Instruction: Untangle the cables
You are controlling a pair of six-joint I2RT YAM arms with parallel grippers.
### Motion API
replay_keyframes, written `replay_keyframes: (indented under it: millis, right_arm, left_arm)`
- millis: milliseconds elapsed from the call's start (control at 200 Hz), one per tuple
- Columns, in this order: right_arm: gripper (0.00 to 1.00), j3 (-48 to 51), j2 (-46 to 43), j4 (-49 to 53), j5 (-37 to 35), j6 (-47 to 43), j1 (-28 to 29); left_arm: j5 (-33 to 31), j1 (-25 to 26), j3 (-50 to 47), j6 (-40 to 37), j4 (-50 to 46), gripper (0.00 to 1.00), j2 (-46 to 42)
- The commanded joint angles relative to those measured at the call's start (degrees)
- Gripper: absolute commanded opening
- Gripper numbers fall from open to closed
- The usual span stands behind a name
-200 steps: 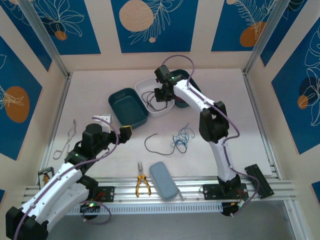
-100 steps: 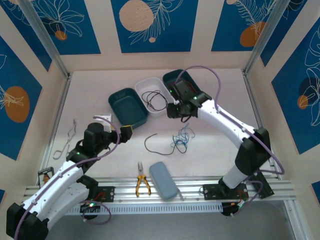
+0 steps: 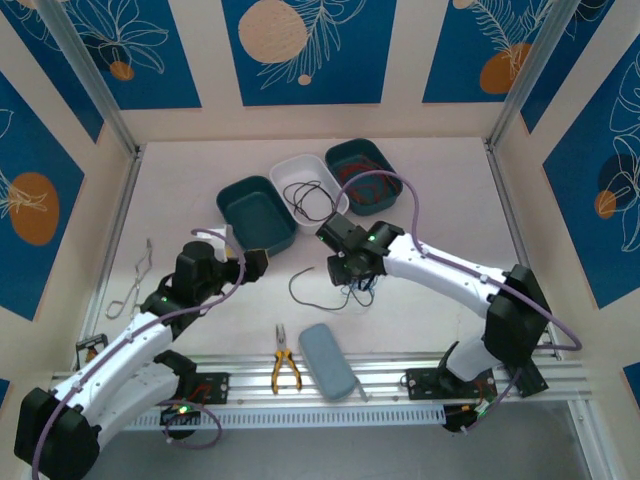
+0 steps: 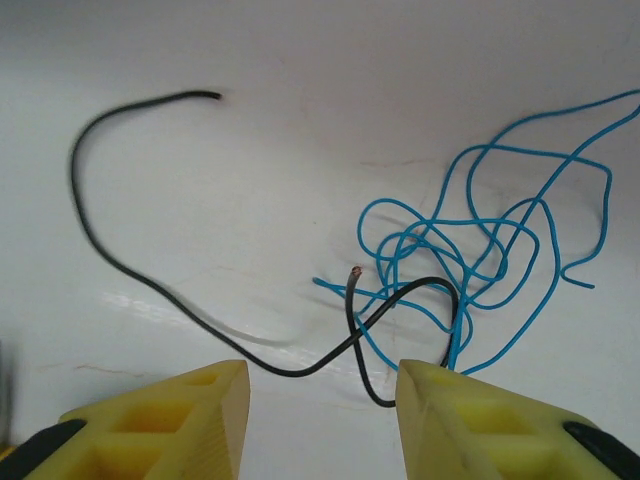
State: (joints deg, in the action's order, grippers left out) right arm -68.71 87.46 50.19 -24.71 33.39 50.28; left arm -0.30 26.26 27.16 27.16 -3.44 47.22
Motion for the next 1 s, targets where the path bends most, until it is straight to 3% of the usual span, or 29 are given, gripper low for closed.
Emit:
replay_keyframes:
  millis: [0, 275, 585, 770, 830, 995]
  right_arm:
    - [0.44, 0.6, 3.1, 1.2, -2.8, 1.8, 0.5]
    - [0.42, 0.6, 9.1, -3.5, -2.7, 0.1, -1.6]
    - [0.00, -1.8, 11.1, -4.2, 0.6, -0.4, -2.9]
    - [0.00, -0.7, 5.8, -6.4, 5.6, -0.6, -4.8]
    - [0.00, 0.3, 3.7, -7.7, 7.5, -0.3, -5.9]
    - [0.00, 3.9, 0.1, -10.2, 11.6, 0.3, -8.9]
  left_arm:
    - [0.3, 0.0, 1.6, 1.1, 0.8, 1.00, -0.5]
    - [0.9, 0.0, 0.8, 2.5, 1.9, 1.00, 0.1]
    - [1.7, 0.0, 1.8, 2.6, 0.2, 1.00, 2.0]
    - [3.5, 0.3, 2.9, 3.4, -2.3, 1.00, 4.8]
    - [3.6, 1.0, 2.7, 4.1, -2.7, 0.96, 5.5]
    - [-2.8, 6.9, 3.9, 4.8, -7.5, 0.88, 7.7]
